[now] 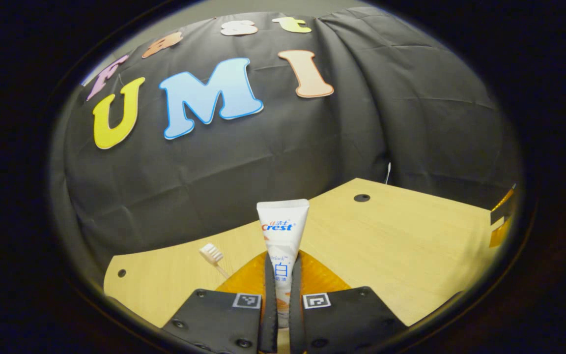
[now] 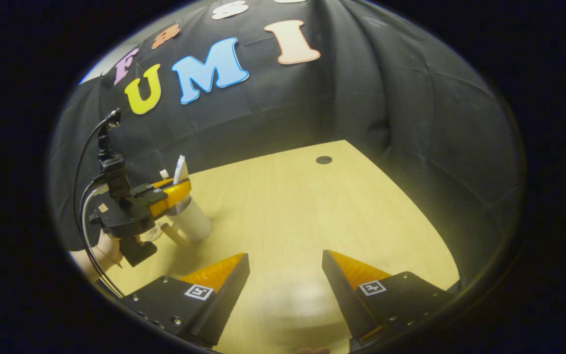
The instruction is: Put the toothbrush and toothpaste on the desktop into the cup, then pick up the cup and place it on the coaster on the desktop.
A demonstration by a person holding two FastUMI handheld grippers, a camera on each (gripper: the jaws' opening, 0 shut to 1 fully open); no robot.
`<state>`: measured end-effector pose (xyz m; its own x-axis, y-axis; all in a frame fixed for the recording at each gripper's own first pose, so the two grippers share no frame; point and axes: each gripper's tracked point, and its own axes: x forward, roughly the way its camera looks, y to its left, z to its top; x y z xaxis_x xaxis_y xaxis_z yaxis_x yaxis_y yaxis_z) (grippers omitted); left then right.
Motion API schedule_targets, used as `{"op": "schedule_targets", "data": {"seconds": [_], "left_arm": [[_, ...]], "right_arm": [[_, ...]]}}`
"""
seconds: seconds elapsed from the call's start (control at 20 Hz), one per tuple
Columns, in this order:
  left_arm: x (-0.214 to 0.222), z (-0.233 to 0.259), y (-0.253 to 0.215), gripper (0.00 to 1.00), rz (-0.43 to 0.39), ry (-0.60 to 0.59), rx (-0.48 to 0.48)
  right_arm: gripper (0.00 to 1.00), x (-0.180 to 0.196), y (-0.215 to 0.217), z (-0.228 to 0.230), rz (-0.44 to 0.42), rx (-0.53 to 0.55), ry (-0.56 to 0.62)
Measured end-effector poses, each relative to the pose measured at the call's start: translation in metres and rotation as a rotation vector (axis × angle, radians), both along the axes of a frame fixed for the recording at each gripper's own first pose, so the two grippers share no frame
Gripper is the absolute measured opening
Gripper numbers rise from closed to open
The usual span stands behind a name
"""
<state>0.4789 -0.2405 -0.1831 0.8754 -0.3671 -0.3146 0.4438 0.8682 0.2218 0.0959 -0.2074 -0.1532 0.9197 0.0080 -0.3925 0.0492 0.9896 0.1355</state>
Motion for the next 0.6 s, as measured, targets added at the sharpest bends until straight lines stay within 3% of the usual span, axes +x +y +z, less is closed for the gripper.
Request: {"op": "schedule_targets", "data": {"seconds": [0.05, 0.4, 0.55, 0.6], "left_arm": [[-0.003, -0.002, 0.0, 0.22, -0.002, -0.001, 0.013], [-0.01, -0.009, 0.003, 0.26, -0.008, 0.007, 0.042], [-0.016, -0.008, 0.009, 0.39, -0.003, 0.007, 0.042], [-0.019, -0.007, 0.01, 0.34, -0.003, 0.01, 0.039]], "right_arm": [[0.91, 0.0, 0.0, -0.001, -0.001, 0.005, 0.002], [0.91, -0.003, 0.002, 0.0, -0.003, 0.029, 0.005], [0.91, -0.003, 0.003, 0.001, 0.001, 0.035, 0.008], [0.91, -0.002, 0.005, 0.001, 0.002, 0.036, 0.007]]}}
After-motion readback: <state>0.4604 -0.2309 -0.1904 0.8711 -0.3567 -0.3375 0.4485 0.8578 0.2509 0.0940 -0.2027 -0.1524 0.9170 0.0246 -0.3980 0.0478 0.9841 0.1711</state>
